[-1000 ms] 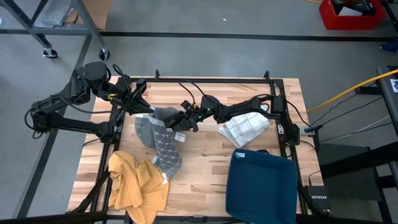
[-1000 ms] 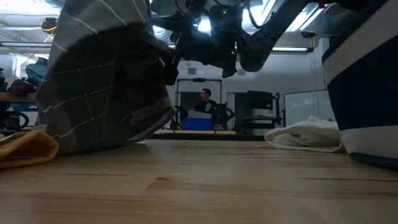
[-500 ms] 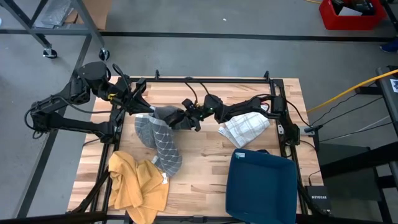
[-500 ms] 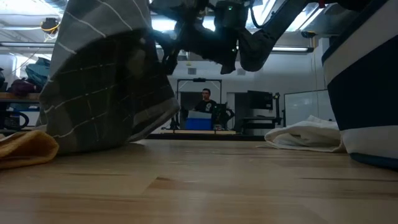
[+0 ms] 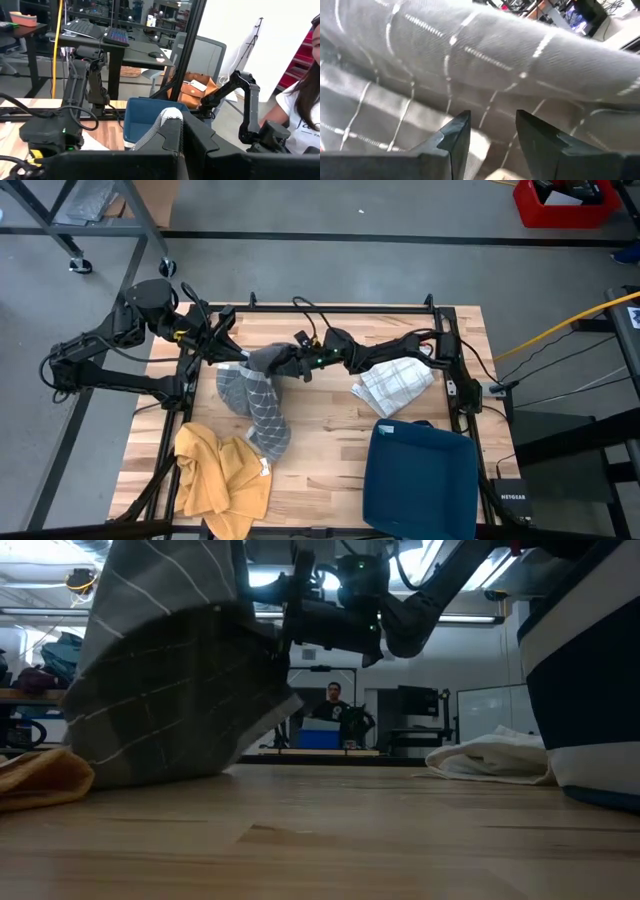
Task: Fold towel
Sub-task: Fold the gray kitchen towel
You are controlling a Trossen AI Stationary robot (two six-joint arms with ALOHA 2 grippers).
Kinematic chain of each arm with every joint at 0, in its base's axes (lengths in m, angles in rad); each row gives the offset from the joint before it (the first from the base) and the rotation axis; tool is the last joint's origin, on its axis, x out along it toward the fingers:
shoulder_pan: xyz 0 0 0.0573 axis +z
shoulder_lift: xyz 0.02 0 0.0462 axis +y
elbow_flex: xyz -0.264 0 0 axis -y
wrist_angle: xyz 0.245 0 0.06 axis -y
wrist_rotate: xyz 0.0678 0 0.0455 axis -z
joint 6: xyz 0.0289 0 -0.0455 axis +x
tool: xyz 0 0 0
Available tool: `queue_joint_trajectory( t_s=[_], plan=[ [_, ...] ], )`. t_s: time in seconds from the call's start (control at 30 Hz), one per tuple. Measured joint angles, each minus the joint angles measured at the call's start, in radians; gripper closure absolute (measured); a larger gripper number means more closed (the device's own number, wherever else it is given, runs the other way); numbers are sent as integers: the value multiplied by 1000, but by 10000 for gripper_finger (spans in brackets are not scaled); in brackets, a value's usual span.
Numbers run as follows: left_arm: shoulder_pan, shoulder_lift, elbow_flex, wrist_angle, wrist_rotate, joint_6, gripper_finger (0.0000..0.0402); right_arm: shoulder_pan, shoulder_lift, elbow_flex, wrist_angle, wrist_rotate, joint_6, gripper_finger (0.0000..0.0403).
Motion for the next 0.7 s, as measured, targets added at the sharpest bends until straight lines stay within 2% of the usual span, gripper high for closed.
queue_joint_trajectory(
  t_s=[0.13,0.37,0.7],
  plan=[
    [0,0,0,0,0,0,401,-4,0,0,-1,-19,0,240],
    [0,0,0,0,0,30,401,14,0,0,0,-139,1,240],
    [0,0,0,2,0,57,401,85,0,0,0,-162,-18,240]
  ],
)
